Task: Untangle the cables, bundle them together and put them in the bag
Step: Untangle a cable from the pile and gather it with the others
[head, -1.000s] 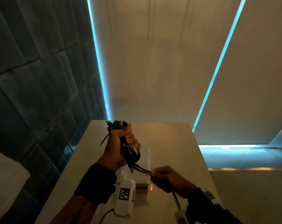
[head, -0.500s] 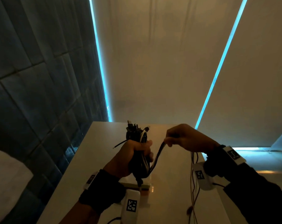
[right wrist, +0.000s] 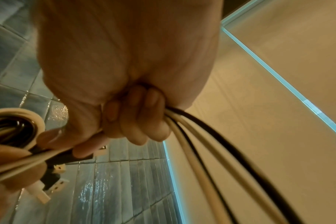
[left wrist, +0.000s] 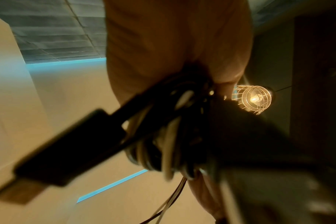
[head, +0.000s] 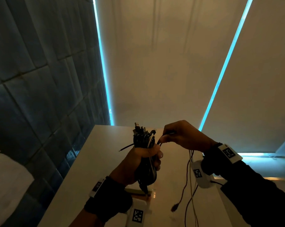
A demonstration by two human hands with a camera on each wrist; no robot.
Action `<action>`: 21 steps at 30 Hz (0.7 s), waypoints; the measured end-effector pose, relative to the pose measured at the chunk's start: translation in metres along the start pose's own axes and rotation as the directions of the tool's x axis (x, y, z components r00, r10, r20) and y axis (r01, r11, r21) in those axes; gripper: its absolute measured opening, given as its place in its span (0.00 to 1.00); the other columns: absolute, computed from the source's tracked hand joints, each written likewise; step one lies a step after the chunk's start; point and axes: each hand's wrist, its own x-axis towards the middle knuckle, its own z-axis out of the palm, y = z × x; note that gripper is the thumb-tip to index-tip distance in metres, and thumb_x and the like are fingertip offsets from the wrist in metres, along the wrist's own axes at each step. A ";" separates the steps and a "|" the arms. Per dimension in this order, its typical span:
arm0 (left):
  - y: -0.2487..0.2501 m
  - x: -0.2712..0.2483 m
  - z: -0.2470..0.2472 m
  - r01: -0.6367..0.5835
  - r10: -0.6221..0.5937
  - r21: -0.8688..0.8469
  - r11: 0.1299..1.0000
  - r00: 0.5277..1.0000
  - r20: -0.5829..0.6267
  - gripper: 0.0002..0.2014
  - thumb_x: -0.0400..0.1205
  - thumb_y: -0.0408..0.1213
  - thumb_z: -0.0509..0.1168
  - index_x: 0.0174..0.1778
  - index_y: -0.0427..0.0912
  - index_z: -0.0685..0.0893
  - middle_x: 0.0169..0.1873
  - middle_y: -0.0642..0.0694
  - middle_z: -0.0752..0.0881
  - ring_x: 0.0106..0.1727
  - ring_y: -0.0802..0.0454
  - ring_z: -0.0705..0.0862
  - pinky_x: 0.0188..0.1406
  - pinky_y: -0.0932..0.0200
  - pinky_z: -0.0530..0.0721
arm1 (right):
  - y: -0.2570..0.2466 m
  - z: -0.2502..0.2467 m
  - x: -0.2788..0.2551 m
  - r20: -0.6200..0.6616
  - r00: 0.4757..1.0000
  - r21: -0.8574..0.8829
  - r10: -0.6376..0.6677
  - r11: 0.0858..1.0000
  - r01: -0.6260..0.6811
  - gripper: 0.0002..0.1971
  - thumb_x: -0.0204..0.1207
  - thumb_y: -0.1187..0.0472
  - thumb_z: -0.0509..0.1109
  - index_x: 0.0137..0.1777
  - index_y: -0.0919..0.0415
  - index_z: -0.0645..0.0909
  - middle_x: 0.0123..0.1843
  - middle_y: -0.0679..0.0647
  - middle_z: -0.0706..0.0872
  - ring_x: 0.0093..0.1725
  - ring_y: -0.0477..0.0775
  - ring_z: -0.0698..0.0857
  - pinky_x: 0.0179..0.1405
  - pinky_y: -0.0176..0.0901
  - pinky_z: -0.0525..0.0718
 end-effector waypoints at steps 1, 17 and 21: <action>0.000 0.000 0.000 -0.008 0.008 0.001 1.000 1.000 -0.002 0.03 0.74 0.37 0.67 0.39 0.41 0.82 0.32 0.43 0.81 0.27 0.51 0.78 0.32 0.56 0.80 | 0.002 0.000 0.001 -0.005 1.000 -0.003 0.006 1.000 -0.006 0.09 0.71 0.53 0.75 0.41 0.60 0.89 0.34 0.56 0.87 0.35 0.54 0.83 0.36 0.44 0.79; -0.010 -0.003 -0.014 0.075 -0.083 0.082 0.994 0.992 0.096 0.06 0.68 0.35 0.71 0.37 0.41 0.81 0.28 0.46 0.74 0.28 0.52 0.76 0.32 0.56 0.79 | 0.026 -0.012 0.008 0.061 0.985 -0.008 0.164 0.986 -0.164 0.12 0.75 0.53 0.74 0.37 0.62 0.86 0.30 0.56 0.84 0.30 0.54 0.79 0.33 0.36 0.74; -0.012 -0.007 -0.020 0.094 -0.095 0.023 0.995 0.995 0.043 0.06 0.72 0.36 0.70 0.42 0.38 0.82 0.37 0.41 0.85 0.37 0.46 0.85 0.39 0.54 0.82 | 0.029 -0.014 -0.001 0.314 0.892 0.158 0.326 0.908 -0.387 0.15 0.80 0.53 0.68 0.34 0.59 0.82 0.22 0.47 0.71 0.21 0.45 0.65 0.20 0.34 0.65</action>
